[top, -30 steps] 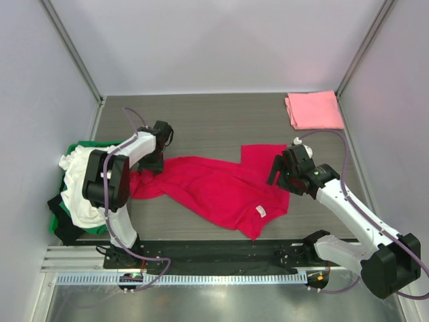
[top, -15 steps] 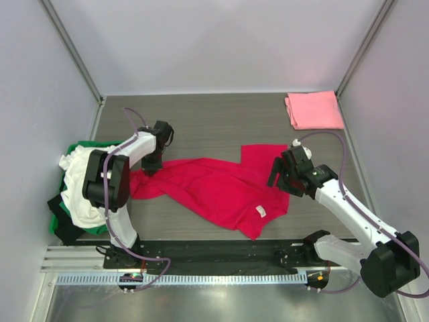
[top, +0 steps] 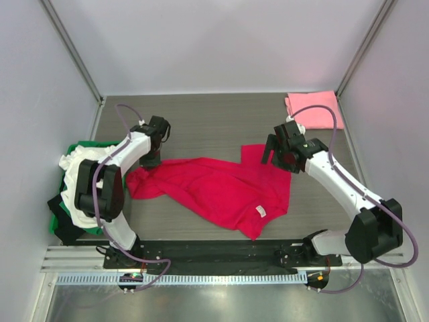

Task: Fold and stack the t-shirts
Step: Flatten the tshirt out

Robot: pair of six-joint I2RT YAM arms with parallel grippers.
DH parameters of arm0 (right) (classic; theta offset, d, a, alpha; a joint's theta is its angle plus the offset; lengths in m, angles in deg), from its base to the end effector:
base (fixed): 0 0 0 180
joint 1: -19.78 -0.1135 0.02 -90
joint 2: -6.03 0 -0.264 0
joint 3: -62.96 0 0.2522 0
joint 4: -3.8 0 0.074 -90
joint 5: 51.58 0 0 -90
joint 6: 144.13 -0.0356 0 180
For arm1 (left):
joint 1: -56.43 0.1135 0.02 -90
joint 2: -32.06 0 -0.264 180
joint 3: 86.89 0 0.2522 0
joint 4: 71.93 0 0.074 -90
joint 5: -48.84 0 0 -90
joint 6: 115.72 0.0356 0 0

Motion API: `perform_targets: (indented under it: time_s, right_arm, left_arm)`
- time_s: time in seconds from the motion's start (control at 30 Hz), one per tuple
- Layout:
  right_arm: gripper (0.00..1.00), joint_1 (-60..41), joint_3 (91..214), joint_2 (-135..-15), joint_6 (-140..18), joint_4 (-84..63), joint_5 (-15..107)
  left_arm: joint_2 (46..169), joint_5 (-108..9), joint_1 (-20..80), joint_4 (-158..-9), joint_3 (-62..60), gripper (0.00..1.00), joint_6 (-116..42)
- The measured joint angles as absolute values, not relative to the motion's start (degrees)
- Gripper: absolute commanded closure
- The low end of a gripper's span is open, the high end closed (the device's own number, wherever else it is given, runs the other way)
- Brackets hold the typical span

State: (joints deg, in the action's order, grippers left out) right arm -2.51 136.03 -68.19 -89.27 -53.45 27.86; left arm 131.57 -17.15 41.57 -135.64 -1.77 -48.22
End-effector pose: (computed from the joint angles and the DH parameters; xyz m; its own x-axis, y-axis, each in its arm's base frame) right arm 0.2407 0.0916 0.2697 -0.8079 0.2803 -0.5183 0.2213 0.9596 0.1740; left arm 0.3226 -0.0706 0.2070 -0.9324 -0.1143 -0.3429 -0.2204 0.9316 0.2889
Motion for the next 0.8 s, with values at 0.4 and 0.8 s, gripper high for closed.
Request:
perform_targets:
  time_s: [0.4, 0.8]
  right_arm:
    - [0.13, 1.30, 146.57, -80.76, -85.73, -52.27, 27.22]
    - [0.13, 2.48, 144.95, -82.48, -85.27, -50.91, 28.38]
  left_arm:
    - [128.40, -18.46, 41.57, -135.75, -2.95, 0.88, -47.89]
    - [129.88, -20.84, 41.57, -136.87, -3.17, 0.71, -47.78]
